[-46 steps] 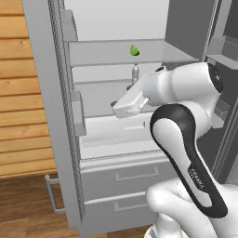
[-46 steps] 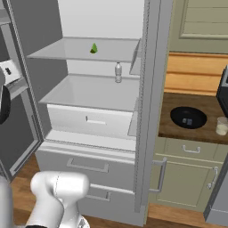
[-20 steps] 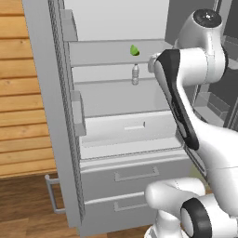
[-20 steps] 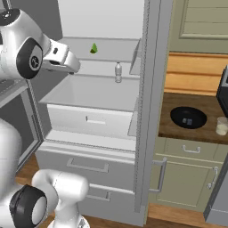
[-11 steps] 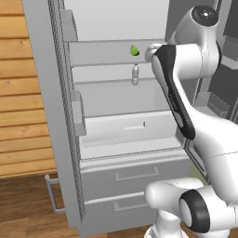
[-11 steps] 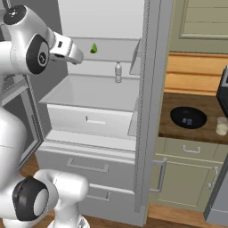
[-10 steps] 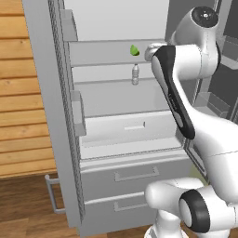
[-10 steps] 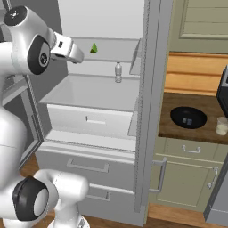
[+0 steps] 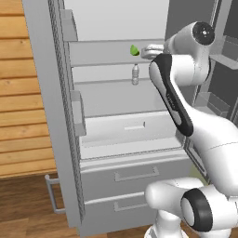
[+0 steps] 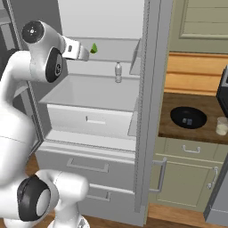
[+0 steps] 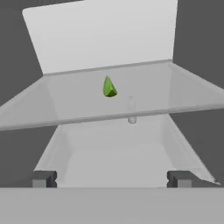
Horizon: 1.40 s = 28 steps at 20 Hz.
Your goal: Grab a lemon wedge from the fridge and one ice cube from the ice bowl, and put them in the glass of lemonade.
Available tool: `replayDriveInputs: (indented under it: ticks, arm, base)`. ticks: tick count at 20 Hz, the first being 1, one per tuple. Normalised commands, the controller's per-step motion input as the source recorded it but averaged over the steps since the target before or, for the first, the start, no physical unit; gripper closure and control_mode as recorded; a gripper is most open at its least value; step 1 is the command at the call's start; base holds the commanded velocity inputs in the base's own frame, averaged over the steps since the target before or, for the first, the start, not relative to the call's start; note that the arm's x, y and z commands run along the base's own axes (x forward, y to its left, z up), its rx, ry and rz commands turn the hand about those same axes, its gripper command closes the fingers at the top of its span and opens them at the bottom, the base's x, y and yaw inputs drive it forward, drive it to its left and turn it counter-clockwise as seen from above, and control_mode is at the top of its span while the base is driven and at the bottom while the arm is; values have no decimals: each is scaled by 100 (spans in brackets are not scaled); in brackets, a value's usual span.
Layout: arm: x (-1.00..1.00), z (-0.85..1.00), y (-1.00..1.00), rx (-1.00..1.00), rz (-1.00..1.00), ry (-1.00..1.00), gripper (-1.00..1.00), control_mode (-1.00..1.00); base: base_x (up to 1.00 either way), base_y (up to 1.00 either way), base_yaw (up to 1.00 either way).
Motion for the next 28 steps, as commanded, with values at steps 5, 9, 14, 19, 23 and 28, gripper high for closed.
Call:
replayDriveInputs:
  ticks: [5,9,14,19,23,28]
  arm:
    - [-4,29,0,-10,14,0,-100,-100]
    - [8,3,0,-10,7,-1,-100,-100]
    - [32,-6,0,0,0,-2,-100,-100]
    - [54,8,5,-9,0,4,-100,-100]
    - [63,0,10,-16,0,16,-100,-100]
    - [35,-3,0,-2,0,4,-100,-100]
  base:
    - [0,0,0]
    - [0,0,0]
    - [0,0,0]
    - [0,0,0]
    - [0,0,0]
    - [0,0,0]
